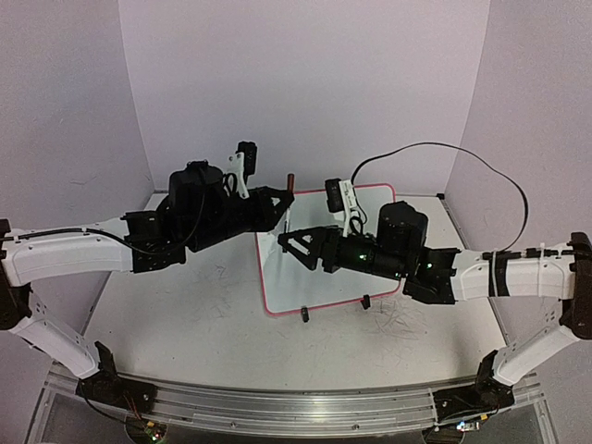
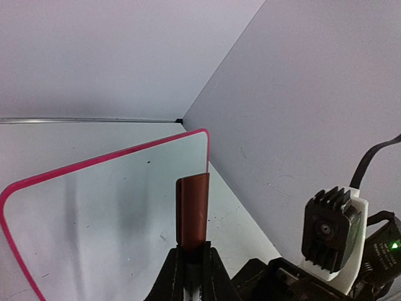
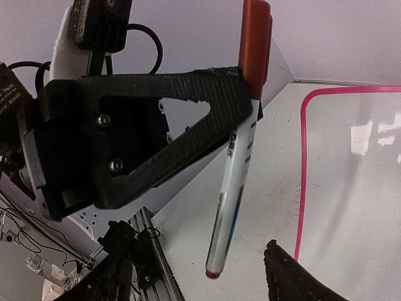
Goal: Write a sentence on the whiteboard
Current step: Pass from the left arm to the right
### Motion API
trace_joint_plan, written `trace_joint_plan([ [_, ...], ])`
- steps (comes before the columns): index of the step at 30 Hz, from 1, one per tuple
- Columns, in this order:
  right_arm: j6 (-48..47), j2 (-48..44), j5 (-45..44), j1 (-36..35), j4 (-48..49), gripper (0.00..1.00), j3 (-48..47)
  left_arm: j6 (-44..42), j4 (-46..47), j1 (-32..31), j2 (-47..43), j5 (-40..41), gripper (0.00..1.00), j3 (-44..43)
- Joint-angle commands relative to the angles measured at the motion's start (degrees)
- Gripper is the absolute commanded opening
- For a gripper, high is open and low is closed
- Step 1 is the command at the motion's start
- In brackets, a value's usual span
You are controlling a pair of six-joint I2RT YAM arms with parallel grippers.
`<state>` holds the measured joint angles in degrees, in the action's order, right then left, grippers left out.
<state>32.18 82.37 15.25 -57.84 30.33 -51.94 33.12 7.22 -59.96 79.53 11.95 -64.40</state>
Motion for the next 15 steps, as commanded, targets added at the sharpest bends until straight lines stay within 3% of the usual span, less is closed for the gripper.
trace_joint_plan([
  [1, -0.98, 0.68, -4.27, -0.03, 3.56, 0.61, -2.37, -0.55, 6.56, -0.33, 1.32, -4.78, 0.00, -2.28],
  [3, -0.21, 0.59, -7.30, 0.37, 3.15, 0.49, -2.29, -0.53, 7.50, -0.33, 1.69, -5.97, 0.00, -1.74],
  [8, 1.06, 1.41, -5.06, 2.86, 2.98, 0.41, -2.32, -0.81, 8.49, -0.33, 2.15, -8.44, 0.00, -1.53],
  [15, -1.15, 2.11, -2.55, 2.91, 2.98, 0.10, -3.43, 0.05, 9.48, -0.33, 3.82, -8.97, 0.00, -1.12],
])
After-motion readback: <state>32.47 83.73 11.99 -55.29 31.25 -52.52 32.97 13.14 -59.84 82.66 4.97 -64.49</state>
